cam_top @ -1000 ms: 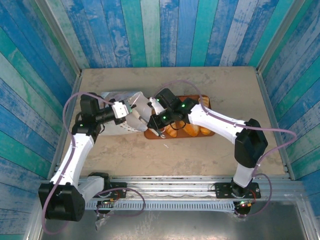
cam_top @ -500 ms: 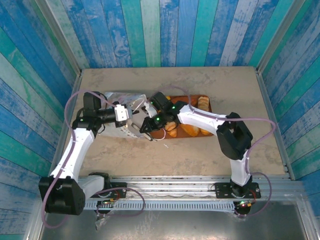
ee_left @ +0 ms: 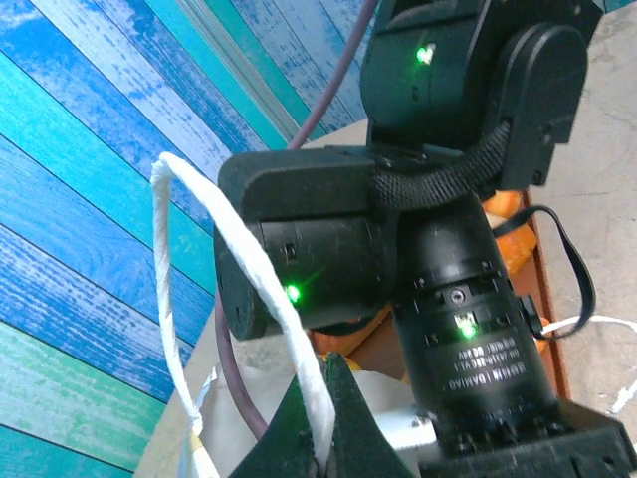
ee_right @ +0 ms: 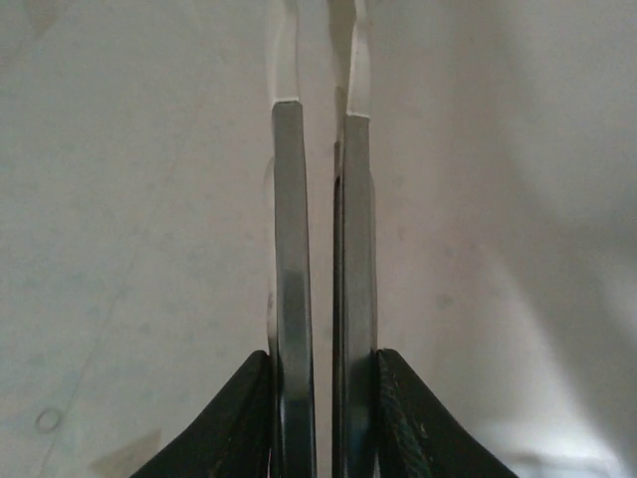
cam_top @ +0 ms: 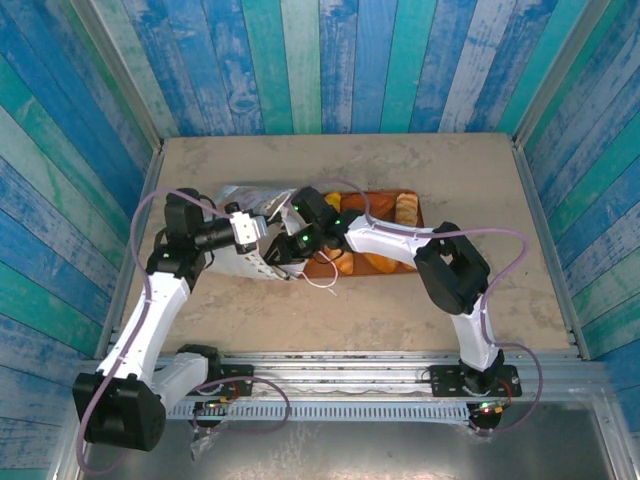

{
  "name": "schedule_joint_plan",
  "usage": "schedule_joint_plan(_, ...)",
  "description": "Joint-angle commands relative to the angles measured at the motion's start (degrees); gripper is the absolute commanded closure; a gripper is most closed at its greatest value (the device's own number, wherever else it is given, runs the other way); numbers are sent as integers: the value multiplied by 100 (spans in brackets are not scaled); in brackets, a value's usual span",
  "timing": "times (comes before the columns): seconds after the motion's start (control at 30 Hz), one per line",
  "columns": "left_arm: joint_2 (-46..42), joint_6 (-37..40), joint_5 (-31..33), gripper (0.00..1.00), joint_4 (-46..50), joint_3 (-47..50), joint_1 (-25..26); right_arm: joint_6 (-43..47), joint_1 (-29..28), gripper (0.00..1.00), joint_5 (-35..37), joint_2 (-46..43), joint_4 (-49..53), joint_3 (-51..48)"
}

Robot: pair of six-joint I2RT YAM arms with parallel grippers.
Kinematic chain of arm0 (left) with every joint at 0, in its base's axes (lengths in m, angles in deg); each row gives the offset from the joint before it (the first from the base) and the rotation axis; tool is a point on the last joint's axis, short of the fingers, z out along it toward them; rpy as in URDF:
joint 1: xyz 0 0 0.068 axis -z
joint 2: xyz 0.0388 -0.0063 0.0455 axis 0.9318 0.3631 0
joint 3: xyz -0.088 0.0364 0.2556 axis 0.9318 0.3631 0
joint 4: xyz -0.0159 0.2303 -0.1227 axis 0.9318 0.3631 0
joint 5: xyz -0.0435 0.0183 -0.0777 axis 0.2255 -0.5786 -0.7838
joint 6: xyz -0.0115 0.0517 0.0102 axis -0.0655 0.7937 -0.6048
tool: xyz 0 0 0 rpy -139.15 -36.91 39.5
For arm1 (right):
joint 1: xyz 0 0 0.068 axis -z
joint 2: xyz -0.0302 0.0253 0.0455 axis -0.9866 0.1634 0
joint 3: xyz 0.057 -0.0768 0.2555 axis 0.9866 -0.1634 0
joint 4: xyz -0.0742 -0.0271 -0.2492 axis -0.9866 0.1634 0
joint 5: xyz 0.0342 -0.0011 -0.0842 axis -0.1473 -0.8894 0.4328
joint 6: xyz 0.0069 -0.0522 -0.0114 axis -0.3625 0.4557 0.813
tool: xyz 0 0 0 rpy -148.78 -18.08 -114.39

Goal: Take the fake bread out of the paper bag

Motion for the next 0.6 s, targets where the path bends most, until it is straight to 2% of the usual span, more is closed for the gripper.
schedule_joint_plan(0.0, -107, -246, 266, 100, -362, 70, 88, -347, -82, 66, -369, 185, -729, -74)
schedule_joint_plan(0.13, -93, -299, 266, 100, -458, 57, 104, -627, -107, 60, -634, 287, -1170, -172)
schedule_joint_plan(0.33, -28, -367, 376, 100, -589, 94, 105, -717, -126, 53, -906, 426, -1291, -195)
schedule_joint_plan(0.57, 55, -401, 411, 100, -653, 81, 106, -901, -127, 50, -1212, 534, -1598, -239)
